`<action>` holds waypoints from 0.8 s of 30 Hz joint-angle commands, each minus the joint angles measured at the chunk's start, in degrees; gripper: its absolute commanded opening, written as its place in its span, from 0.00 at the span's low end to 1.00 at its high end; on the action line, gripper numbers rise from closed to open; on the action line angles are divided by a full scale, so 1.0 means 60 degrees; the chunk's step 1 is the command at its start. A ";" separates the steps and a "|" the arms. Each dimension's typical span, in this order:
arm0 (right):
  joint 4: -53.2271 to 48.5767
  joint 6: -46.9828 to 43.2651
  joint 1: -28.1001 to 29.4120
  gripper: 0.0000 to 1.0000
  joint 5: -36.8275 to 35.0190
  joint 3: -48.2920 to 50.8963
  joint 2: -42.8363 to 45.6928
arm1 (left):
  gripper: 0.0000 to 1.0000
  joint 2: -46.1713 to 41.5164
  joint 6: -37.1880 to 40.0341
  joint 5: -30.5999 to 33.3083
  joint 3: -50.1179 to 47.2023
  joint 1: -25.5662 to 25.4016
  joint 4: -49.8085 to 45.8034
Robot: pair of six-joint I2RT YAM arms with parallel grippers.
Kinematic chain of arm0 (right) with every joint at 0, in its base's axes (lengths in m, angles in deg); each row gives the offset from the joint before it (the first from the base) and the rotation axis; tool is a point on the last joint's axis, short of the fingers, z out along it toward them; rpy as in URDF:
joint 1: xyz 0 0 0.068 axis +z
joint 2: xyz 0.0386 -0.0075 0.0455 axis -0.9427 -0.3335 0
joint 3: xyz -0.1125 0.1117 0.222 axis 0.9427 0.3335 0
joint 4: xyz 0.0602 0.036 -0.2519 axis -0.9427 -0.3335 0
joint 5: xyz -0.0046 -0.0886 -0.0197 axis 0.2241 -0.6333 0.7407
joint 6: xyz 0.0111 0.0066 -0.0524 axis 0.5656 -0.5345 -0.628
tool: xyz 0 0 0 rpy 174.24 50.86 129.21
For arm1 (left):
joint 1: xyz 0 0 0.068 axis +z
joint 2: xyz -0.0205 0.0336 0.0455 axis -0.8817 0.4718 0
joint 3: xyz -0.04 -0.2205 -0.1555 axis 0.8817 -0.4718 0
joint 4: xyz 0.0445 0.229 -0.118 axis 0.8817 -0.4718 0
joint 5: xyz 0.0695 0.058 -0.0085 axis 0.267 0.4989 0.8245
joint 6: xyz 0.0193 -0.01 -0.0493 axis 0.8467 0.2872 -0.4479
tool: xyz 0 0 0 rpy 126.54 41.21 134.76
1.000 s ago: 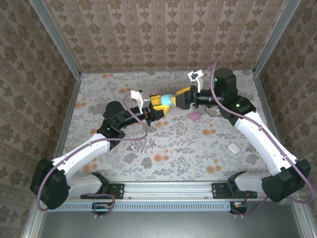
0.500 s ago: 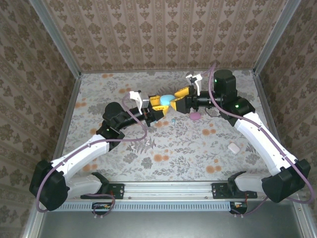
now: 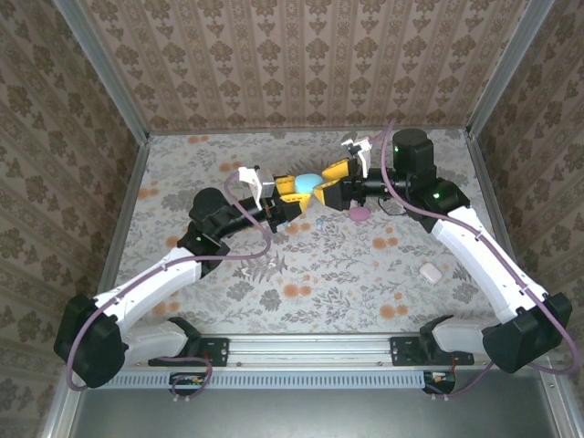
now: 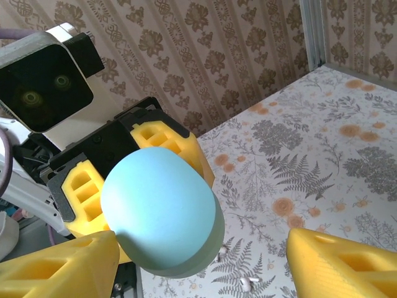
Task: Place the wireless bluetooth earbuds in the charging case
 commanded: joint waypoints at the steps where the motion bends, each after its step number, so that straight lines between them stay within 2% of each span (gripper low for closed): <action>1: -0.0009 -0.0256 0.0019 0.72 -0.0795 -0.0067 0.0008 | 0.33 -0.0139 -0.0173 -0.0179 0.0070 -0.0127 0.0528; 10: 0.0699 0.0277 0.0021 0.72 -0.1499 -0.0059 0.0009 | 0.32 -0.0119 -0.0175 -0.0310 0.0080 -0.0169 0.0557; 24: 0.0557 0.0869 0.0018 0.73 -0.1874 -0.0580 -0.0347 | 0.32 -0.0098 -0.0102 -0.0354 0.0025 -0.0216 0.0494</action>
